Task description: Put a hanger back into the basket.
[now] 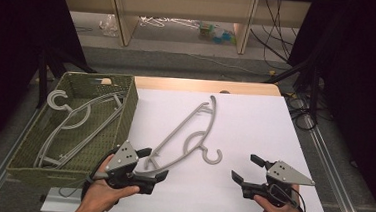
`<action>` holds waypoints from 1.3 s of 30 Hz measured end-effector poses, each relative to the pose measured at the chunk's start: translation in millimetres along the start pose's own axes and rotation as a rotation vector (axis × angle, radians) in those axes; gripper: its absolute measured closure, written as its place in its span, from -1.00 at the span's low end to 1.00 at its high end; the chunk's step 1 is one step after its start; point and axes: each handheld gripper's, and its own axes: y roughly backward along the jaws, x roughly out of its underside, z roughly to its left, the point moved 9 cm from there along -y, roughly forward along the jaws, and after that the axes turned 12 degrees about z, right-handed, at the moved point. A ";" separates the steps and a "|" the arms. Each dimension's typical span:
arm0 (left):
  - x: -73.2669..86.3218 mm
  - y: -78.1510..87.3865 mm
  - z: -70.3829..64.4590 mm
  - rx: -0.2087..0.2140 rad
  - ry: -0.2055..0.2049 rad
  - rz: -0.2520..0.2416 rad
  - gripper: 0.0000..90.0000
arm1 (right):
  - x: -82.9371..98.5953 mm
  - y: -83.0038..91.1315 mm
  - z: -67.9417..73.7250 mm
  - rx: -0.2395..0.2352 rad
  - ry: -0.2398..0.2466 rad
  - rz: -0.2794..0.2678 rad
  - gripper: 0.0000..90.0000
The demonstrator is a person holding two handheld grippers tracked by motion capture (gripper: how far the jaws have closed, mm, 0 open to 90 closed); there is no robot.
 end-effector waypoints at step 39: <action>10.8 -126.4 24.2 -0.058 -0.085 0.354 -0.46 | 0.4 -2.5 3.6 0.002 0.013 0.003 -0.60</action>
